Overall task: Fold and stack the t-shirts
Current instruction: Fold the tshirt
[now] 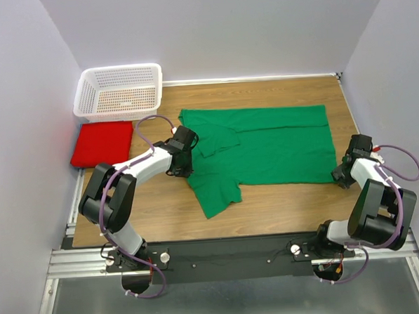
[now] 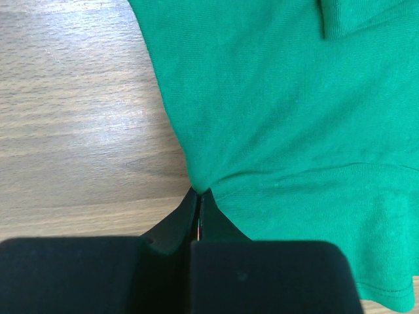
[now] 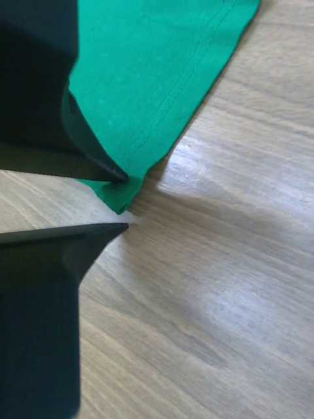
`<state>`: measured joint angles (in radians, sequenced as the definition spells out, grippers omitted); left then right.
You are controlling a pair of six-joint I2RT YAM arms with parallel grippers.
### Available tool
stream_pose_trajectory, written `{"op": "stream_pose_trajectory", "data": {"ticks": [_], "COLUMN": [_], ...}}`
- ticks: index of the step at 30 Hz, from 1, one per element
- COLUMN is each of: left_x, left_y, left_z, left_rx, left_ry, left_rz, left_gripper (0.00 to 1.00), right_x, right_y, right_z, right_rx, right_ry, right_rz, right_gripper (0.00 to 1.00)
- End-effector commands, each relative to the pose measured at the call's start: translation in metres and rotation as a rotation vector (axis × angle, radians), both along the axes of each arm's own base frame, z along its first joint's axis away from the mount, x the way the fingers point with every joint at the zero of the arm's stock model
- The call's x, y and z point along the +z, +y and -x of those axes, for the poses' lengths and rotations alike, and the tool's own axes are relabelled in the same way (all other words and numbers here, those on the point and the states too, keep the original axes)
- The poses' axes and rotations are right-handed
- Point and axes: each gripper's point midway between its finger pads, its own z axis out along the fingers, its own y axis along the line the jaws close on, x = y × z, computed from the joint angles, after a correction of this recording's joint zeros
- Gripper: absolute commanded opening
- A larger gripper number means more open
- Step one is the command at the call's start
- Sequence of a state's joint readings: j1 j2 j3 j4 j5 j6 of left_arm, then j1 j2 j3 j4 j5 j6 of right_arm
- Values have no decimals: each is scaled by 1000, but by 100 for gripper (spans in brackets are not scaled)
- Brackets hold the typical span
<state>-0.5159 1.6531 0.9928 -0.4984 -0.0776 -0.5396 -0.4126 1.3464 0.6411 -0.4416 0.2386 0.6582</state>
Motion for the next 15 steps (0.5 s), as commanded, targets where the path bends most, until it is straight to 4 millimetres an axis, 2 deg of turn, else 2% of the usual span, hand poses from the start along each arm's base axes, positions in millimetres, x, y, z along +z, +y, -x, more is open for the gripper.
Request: {"op": "stream_pose_trajectory", "data": {"ticks": [1, 3, 6, 9, 11, 14, 15], "left_x": [3, 3, 4, 5, 10, 21, 23], "left_y": [5, 5, 4, 4, 5, 5, 5], "left_z": [0, 1, 3, 5, 4, -2, -4], "left_rx": [9, 7, 2, 0, -9, -14, -16], "left_ry": [-7, -5, 1, 7, -1, -29, -30], "left_rz": [-9, -5, -1, 1, 3, 5, 5], "left_gripper": [0, 0, 0, 0, 0, 0, 0], "right_x": [-13, -13, -10, -6, 5, 29, 40], "right_y": [4, 3, 1, 0, -3, -9, -10], "right_z": [5, 6, 8, 14, 12, 1, -9], "right_rx": [-26, -29, -38, -41, -30, -9, -1], "right_ry": [7, 7, 2, 19, 0, -31, -57], "right_rz": [-37, -37, -29, -21, -5, 26, 15], "right_gripper": [31, 22, 3, 1, 1, 1, 1]}}
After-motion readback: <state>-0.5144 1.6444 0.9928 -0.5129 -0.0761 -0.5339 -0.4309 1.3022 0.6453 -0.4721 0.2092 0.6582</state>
